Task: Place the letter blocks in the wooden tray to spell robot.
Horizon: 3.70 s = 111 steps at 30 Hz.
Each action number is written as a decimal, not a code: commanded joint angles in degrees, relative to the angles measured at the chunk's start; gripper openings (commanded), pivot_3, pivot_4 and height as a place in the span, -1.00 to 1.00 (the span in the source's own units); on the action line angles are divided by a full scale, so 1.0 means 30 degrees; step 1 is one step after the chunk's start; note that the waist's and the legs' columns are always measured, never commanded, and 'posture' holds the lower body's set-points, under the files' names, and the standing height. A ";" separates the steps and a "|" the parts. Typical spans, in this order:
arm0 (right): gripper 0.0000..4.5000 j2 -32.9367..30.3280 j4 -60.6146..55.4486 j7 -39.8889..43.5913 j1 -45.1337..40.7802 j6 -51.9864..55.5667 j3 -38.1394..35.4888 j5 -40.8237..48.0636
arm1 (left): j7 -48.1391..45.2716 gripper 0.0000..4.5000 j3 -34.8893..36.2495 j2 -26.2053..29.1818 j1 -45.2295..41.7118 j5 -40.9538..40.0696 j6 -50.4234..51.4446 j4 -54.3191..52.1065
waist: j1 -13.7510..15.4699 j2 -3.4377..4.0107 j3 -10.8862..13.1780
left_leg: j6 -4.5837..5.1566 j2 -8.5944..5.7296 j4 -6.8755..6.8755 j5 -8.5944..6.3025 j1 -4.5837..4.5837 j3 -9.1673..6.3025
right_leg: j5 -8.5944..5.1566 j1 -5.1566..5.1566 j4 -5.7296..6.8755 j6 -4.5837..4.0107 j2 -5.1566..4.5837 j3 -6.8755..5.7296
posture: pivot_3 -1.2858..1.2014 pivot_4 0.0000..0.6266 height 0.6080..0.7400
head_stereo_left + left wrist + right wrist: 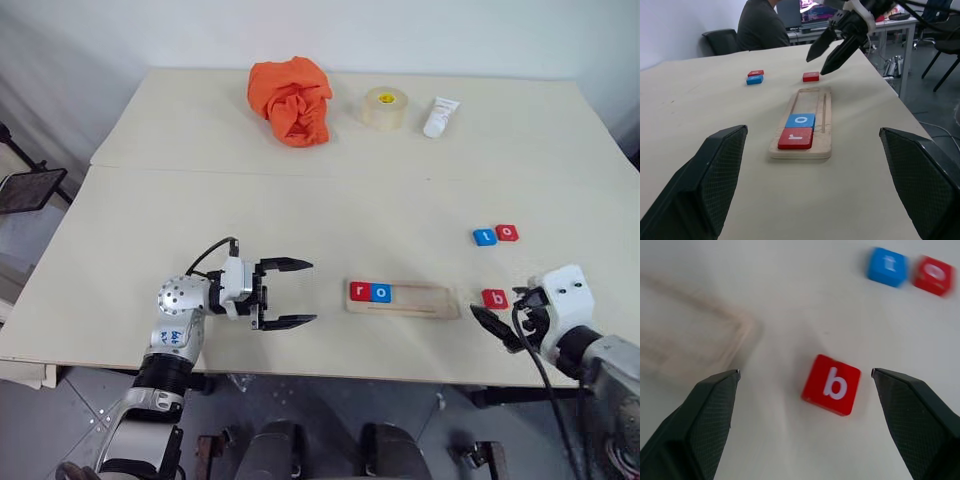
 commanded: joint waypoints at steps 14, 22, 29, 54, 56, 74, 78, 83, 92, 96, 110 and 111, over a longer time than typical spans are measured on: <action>0.97 -0.4843 1.3047 1.0482 -0.7979 -1.0160 0.7209 -0.4686 | 0.1470 1.00 -0.0068 0.0172 0.2147 -0.0158 0.0713 -0.3248 | 0.0036 -0.0028 0.0017 | 0.0035 -0.0016 0.0013 0.0020 -0.0025 -0.0007 | 0.0017 0.0025 -0.0067 0.0031 -0.0045 -0.0057 | 0.03 -0.52 1.00; 0.56 -0.4308 1.6135 1.2778 -1.0825 -1.2307 0.9539 -0.6417 | 0.2273 1.00 -0.0014 0.0351 0.2851 -0.0098 0.0975 -0.4266 | -0.0015 -0.0043 0.0011 | 0.0033 -0.0010 0.0024 0.0021 -0.0019 -0.0017 | 0.0020 0.0046 -0.0079 0.0036 -0.0041 -0.0070 | 0.03 -0.52 1.00; -0.35 -0.4363 1.5846 1.2871 -1.0916 -1.2141 0.9250 -0.6580 | 0.2421 1.00 -0.0103 0.0407 0.2880 -0.0122 0.1034 -0.4309 | -0.0010 -0.0079 -0.0005 | 0.0034 -0.0009 0.0052 0.0021 -0.0012 -0.0020 | 0.0021 0.0068 -0.0080 0.0036 -0.0041 -0.0065 | 0.03 -0.52 1.00; -0.35 -0.1556 0.4220 1.0538 -1.5134 -0.0817 1.3310 -0.4277 | 0.0515 1.00 -0.0295 0.0013 0.1155 -0.0382 0.0131 -0.2041 | -0.0042 -0.0082 0.0000 | 0.0029 -0.0035 0.0051 0.0020 -0.0057 -0.0076 | 0.0022 0.0000 -0.0013 0.0036 -0.0047 -0.0071 | 0.03 -0.52 1.00; -0.35 -0.1430 0.4593 1.0566 -1.5334 -0.1001 1.3573 -0.4550 | 0.0511 1.00 -0.0274 0.0000 0.1126 -0.0387 0.0186 -0.2105 | -0.0049 -0.0081 0.0001 | 0.0029 -0.0033 0.0051 0.0020 -0.0059 -0.0073 | 0.0022 -0.0012 0.0004 0.0036 -0.0047 -0.0070 | 0.03 -0.52 1.00; -0.35 -0.1317 0.6154 1.1212 -1.5651 -0.2309 1.4232 -0.6215 | 0.1248 1.00 -0.0127 0.0246 0.1877 -0.0335 0.0318 -0.3248 | -0.0028 -0.0083 0.0002 | 0.0030 -0.0040 0.0051 0.0020 -0.0059 -0.0078 | 0.0022 -0.0011 0.0011 0.0037 -0.0050 -0.0070 | 0.03 -0.52 1.00; -0.35 -0.1467 0.5918 1.1448 -1.5549 -0.2184 1.3991 -0.6027 | 0.1340 1.00 -0.0160 0.0205 0.1809 -0.0328 0.0299 -0.3150 | -0.0036 -0.0083 0.0002 | 0.0030 -0.0040 0.0051 0.0020 -0.0058 -0.0078 | 0.0022 -0.0011 0.0011 0.0036 -0.0050 -0.0070 | 0.03 -0.52 1.00; -0.35 -0.1489 0.5903 1.1487 -1.5557 -0.2061 1.3857 -0.5965 | 0.1348 1.00 -0.0166 0.0216 0.1720 -0.0310 0.0248 -0.2972 | -0.0035 -0.0083 0.0001 | 0.0030 -0.0040 0.0051 0.0020 -0.0059 -0.0077 | 0.0022 -0.0011 0.0010 0.0037 -0.0050 -0.0069 | 0.03 -0.52 1.00; 0.08 -0.1215 0.6370 1.1395 -1.5361 -0.2348 1.4076 -0.6106 | 0.1431 1.00 -0.0154 0.0180 0.1562 -0.0225 0.0185 -0.2775 | -0.0035 -0.0083 0.0002 | 0.0029 -0.0040 0.0051 0.0020 -0.0059 -0.0078 | 0.0022 -0.0012 0.0011 0.0036 -0.0050 -0.0071 | 0.03 -0.52 1.00; 0.69 -0.1084 0.6298 1.1308 -1.5433 -0.2317 1.4026 -0.6061 | 0.1522 1.00 -0.0122 0.0190 0.1538 -0.0187 0.0160 -0.2738 | -0.0035 -0.0083 0.0001 | 0.0030 -0.0040 0.0051 0.0020 -0.0059 -0.0077 | 0.0022 -0.0011 0.0011 0.0037 -0.0050 -0.0071 | 0.03 -0.52 1.00; 0.98 -0.2664 0.4123 1.0851 -1.2529 -0.0932 0.9749 -0.3880 | 0.1549 1.00 -0.0233 -0.0165 0.1171 -0.0063 -0.0236 -0.1958 | 0.0070 -0.0089 0.0003 | 0.0030 -0.0046 0.0050 0.0019 -0.0061 -0.0093 | 0.0022 -0.0006 0.0013 0.0036 -0.0052 -0.0074 | 0.03 -0.52 1.00; 0.98 -0.2798 0.4046 1.0634 -1.1922 -0.0823 0.8937 -0.3617 | 0.1529 1.00 -0.0228 -0.0186 0.1131 -0.0066 -0.0264 -0.1874 | 0.0071 -0.0090 0.0003 | 0.0030 -0.0047 0.0050 0.0019 -0.0061 -0.0098 | 0.0022 -0.0001 0.0014 0.0036 -0.0052 -0.0080 | 0.03 -0.52 1.00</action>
